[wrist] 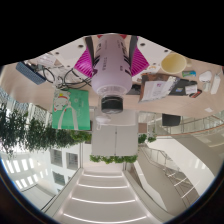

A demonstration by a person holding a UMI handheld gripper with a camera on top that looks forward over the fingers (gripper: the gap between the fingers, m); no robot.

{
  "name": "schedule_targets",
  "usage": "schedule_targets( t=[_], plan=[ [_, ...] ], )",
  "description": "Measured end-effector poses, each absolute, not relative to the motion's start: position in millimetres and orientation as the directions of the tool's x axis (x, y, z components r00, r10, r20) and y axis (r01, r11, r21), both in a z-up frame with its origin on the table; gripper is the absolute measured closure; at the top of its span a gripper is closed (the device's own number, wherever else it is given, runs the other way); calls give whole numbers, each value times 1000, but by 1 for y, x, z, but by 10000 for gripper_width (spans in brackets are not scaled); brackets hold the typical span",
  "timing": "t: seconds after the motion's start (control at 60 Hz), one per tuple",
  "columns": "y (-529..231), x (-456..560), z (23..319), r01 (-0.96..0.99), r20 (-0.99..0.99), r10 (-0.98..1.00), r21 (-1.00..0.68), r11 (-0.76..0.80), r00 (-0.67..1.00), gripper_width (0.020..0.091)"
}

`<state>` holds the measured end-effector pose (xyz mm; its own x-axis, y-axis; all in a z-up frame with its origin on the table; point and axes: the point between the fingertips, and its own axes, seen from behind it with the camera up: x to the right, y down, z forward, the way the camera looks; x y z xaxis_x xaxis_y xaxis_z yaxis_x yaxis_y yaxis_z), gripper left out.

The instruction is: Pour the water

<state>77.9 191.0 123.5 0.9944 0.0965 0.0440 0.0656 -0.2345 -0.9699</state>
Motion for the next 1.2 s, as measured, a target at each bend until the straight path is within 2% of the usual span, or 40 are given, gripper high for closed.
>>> schedule_targets(
  t=[0.067, 0.083, 0.15, 0.2, 0.233, 0.35, 0.433, 0.483, 0.517, 0.55, 0.567, 0.583, 0.617, 0.7, 0.983, 1.2],
  plan=[
    [183, 84, 112, 51, 19, 123, -964, -260, 992, 592],
    [191, 77, 91, 39, 4, 134, -965, -258, 991, 592],
    [183, 78, 76, 40, -3, 148, -958, -285, 989, 586],
    [180, 81, 53, 57, 8, 148, -943, -328, 989, 579],
    [180, 81, 59, 46, 4, 145, -958, -283, 989, 579],
    [179, 85, 56, 13, -29, 137, -953, -302, 990, 578],
    [180, 85, 54, 20, -25, 135, -946, -322, 991, 544],
    [172, 84, 47, 28, -28, 137, -923, -384, 990, 508],
    [163, 85, 42, 26, -34, 128, -900, -435, 991, 428],
    [158, 87, 37, 18, -44, 122, -883, -469, 991, 317],
    [149, 85, 40, 12, -51, 117, -878, -478, 992, 264],
    [143, 85, 42, 4, -58, 113, -873, -488, 992, 247],
    [129, 82, 46, -5, -69, 109, -863, -504, 992, 274],
    [92, 82, 63, -15, -67, 83, -855, -518, 994, 269],
    [-69, 44, 156, 8, 30, -36, -866, -500, 999, 272],
    [-160, -13, 198, -61, -26, -78, -866, -497, 997, 272]
  ],
)
